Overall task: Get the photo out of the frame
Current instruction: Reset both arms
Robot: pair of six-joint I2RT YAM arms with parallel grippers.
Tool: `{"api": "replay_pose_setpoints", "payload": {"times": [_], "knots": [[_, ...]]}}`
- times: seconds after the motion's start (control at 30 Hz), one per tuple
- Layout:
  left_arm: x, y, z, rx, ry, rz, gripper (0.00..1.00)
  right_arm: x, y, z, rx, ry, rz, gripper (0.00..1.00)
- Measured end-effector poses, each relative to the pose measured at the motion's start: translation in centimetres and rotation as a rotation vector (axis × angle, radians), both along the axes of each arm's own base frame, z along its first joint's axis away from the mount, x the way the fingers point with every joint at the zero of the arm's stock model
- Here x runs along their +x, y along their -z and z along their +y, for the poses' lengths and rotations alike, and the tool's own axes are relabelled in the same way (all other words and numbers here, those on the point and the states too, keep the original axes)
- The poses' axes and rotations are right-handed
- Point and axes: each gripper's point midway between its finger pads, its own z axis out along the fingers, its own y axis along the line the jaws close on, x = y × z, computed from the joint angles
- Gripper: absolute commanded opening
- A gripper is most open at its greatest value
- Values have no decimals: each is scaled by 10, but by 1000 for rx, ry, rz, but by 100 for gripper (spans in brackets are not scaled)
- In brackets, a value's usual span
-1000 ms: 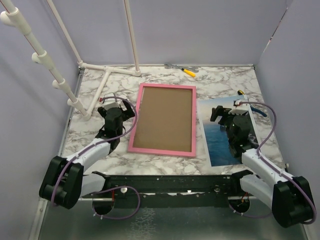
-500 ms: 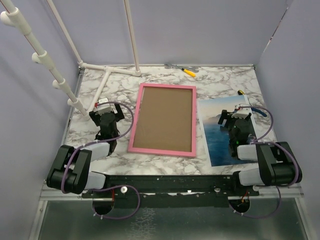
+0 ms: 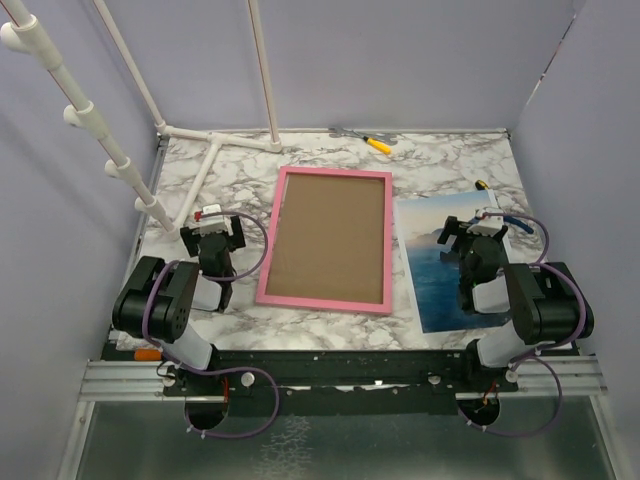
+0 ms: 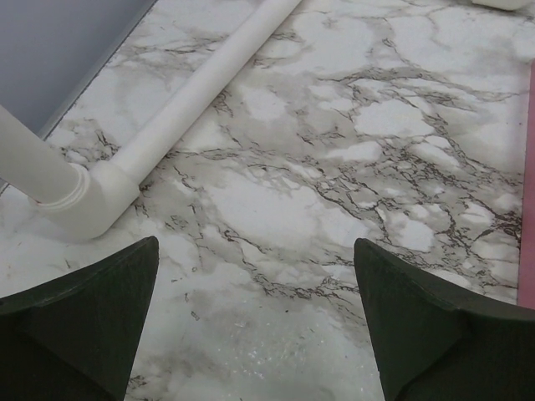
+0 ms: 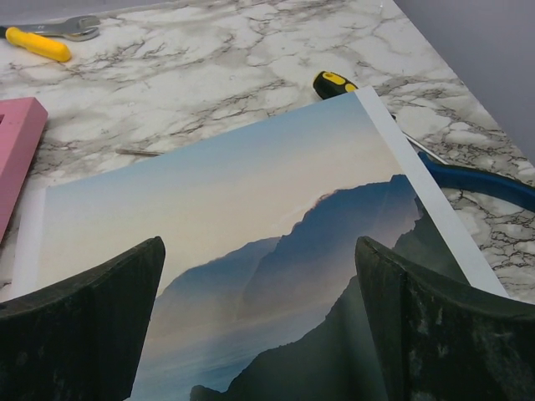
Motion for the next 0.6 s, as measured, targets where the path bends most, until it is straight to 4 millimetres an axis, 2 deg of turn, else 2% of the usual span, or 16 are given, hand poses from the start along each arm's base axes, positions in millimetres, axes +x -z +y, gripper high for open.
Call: {"api": "replay_pose_setpoints", "payload": {"times": [0.17, 0.6], "knots": [[7, 14, 0, -6, 31, 29, 99, 1, -3, 0, 1, 0, -12, 100], [12, 7, -8, -19, 79, -8, 99, 1, -4, 0, 2, 0, -17, 100]]}}
